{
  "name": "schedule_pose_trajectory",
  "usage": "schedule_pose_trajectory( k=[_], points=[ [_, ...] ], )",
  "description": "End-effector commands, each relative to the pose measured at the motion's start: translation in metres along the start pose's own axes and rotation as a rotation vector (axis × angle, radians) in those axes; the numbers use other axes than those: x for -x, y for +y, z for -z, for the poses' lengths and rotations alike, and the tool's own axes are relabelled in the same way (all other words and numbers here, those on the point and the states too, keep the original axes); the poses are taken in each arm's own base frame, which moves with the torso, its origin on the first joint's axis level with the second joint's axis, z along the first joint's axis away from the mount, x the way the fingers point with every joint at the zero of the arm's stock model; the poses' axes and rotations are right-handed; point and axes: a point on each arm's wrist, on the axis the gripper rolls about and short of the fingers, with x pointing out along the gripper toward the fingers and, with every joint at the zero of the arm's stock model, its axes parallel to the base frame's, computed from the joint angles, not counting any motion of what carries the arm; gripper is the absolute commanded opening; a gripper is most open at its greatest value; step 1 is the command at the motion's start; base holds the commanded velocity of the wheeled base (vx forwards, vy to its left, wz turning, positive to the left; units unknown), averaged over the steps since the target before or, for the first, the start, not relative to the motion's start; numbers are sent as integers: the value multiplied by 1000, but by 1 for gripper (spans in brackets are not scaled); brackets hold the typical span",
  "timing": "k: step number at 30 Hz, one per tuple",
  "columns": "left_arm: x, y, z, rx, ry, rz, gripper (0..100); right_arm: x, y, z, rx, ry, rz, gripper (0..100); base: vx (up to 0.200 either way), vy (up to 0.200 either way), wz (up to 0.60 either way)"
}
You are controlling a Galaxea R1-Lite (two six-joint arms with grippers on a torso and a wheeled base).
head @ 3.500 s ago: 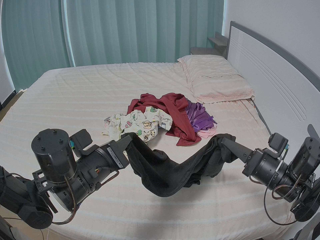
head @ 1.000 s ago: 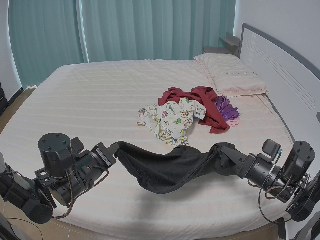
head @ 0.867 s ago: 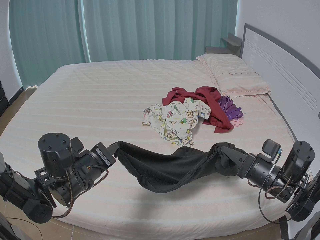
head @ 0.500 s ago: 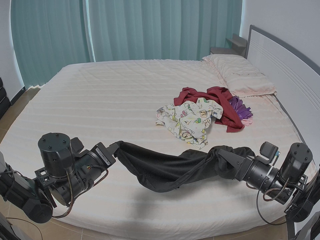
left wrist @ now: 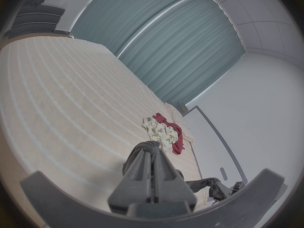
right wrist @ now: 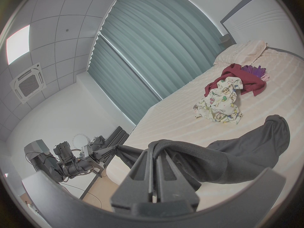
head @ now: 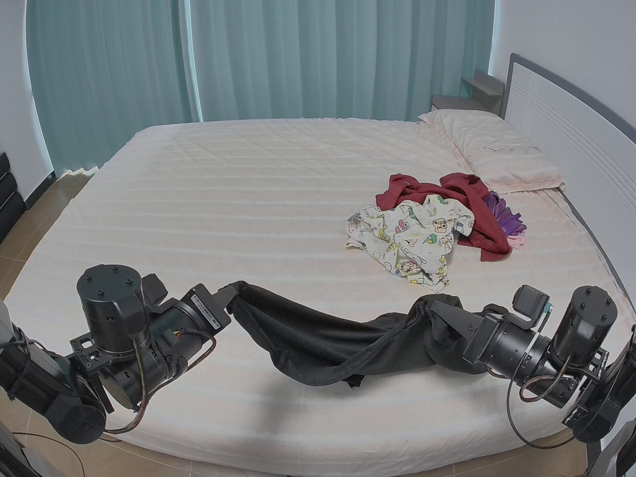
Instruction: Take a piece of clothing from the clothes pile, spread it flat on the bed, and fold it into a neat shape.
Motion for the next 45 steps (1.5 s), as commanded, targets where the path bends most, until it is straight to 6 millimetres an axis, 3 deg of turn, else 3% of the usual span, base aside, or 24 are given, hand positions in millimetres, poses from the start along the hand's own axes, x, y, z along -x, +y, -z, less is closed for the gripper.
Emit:
schedule_pose_trajectory(
  k=[1,26,32,45],
  points=[
    [-2,1,1,-1,4,-6,0,-1,0,0,-2,-6,-5,0,0,200,0],
    [7,-3,-4,-3,-16,16,0,8,5,-14,1,-65,-28,0,0,200,0],
    [10,-3,-4,-6,-17,20,0,14,5,-22,11,-100,-30,0,0,0,0],
    [37,-18,-1,-27,4,115,0,49,21,-37,32,-145,-161,0,-200,0,0]
  ],
)
